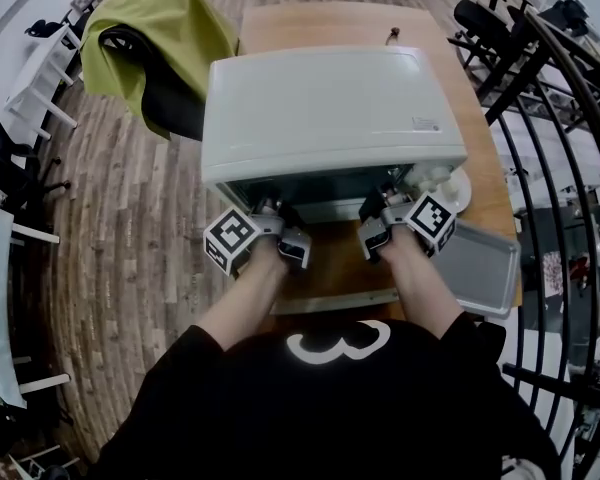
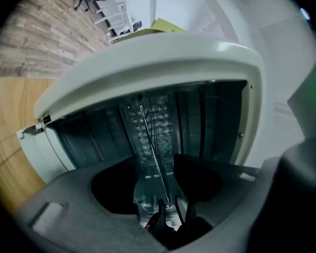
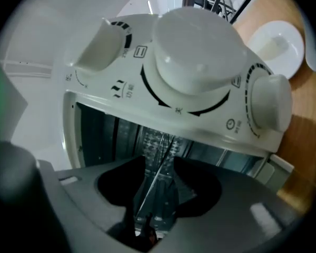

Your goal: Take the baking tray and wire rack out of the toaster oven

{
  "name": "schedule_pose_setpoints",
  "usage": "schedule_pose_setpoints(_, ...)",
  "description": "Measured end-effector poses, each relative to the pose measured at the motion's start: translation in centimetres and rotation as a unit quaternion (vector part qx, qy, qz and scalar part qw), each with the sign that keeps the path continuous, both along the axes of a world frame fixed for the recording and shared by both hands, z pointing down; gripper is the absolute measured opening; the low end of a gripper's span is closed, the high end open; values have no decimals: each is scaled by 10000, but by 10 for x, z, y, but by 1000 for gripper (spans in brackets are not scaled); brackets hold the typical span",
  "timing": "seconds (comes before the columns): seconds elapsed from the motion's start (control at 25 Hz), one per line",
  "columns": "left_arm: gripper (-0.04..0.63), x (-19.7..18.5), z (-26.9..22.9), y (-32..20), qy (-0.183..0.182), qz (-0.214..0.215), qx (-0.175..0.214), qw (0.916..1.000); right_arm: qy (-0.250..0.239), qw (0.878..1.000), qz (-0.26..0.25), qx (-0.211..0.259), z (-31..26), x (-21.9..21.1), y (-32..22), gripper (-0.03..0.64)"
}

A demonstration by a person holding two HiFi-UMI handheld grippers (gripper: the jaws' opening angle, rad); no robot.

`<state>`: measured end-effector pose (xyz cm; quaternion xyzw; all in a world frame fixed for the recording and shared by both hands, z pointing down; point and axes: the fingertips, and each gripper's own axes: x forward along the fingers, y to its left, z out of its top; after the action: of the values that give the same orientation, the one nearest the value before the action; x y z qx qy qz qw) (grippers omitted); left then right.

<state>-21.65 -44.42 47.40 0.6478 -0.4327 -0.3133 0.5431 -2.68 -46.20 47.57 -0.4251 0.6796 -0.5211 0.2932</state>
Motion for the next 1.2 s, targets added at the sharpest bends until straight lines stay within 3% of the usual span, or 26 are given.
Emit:
schedule_pose_setpoints(0.36,98,3,2,-13,40,107,31,9999,-34,9999,-95,78,-1,-8,-11,39)
schedule_pose_setpoints(0.56,29,3,2,-15,-10,124,50,9999,-1,9999,-129,104,0,-7,-11,34)
schedule_pose_setpoints(1.2,29,8,-2,24,-131,178,-70,9997,-83,9997,-200,145,-1,0,28,34)
